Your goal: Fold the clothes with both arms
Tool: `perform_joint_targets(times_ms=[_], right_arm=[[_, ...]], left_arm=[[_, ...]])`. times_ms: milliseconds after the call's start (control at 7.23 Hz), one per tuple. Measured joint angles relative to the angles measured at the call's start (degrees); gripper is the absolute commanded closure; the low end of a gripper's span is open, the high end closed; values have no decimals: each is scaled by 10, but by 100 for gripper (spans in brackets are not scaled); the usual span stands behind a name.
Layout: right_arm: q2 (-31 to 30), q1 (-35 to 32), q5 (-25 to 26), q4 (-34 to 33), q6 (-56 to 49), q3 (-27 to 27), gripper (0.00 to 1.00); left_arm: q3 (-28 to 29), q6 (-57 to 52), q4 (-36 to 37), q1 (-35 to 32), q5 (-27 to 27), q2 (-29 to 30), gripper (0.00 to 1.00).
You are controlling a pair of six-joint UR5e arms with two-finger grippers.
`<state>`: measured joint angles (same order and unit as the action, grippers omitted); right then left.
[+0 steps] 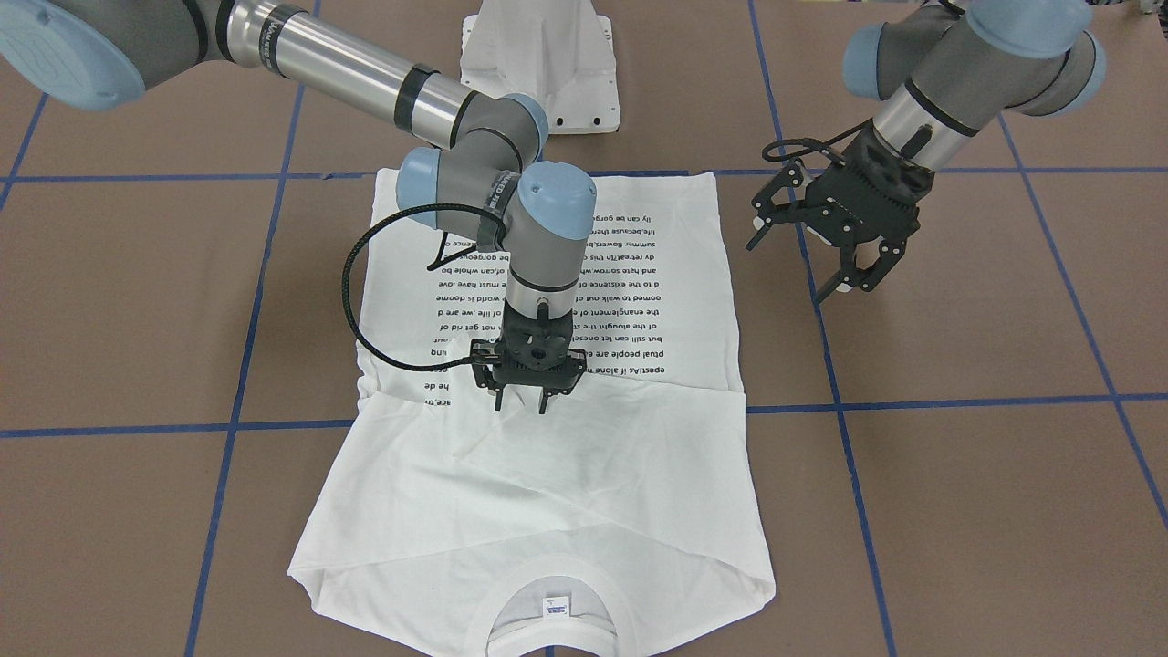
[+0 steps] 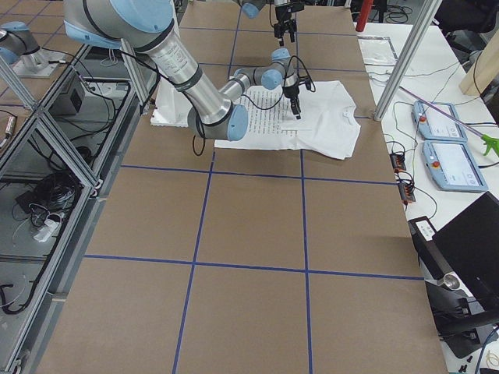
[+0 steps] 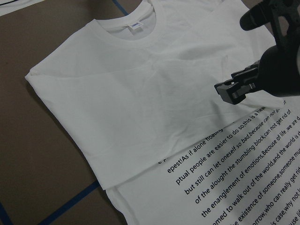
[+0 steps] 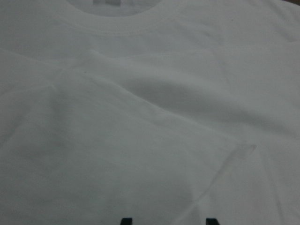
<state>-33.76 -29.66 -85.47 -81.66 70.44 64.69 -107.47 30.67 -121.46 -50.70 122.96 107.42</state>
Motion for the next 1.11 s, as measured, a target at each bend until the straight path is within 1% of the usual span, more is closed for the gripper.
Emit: perform_joint_targets(times_ms=[138, 277, 415, 553, 1107], right_arm=[[0, 2, 1, 0, -2, -1, 73], [0, 1, 1, -1, -5, -1, 87], [0, 0, 1, -2, -10, -2, 90], [-1, -1, 1, -3, -16, -2, 99], [-5, -5, 3, -5, -30, -1, 100]], left_arm=[[1, 0, 0, 0, 0, 0, 0], [2, -1, 0, 0, 0, 0, 0], [3, -1, 0, 1, 0, 0, 0], [3, -1, 0, 1, 0, 0, 0], [4, -1, 0, 1, 0, 0, 0]])
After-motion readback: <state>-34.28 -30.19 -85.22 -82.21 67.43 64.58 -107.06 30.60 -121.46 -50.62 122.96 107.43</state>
